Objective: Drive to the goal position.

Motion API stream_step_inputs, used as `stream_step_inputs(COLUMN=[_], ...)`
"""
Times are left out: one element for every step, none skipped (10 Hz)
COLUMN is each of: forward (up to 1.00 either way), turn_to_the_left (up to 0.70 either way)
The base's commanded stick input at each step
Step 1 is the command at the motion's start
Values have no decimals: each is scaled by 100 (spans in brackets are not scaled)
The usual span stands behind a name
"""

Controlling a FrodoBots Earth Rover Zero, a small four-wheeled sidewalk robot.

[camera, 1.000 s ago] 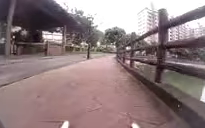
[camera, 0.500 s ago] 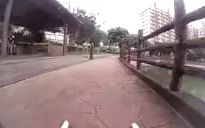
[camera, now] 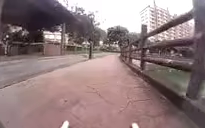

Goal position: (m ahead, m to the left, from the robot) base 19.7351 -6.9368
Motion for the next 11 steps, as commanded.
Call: stream_step_inputs(forward=[70, 70, 70, 70, 70, 70, 70, 70, 70, 70, 70], turn_to_the_left=[0, 0, 0, 0, 0, 0, 0, 0, 0, 0, 0])
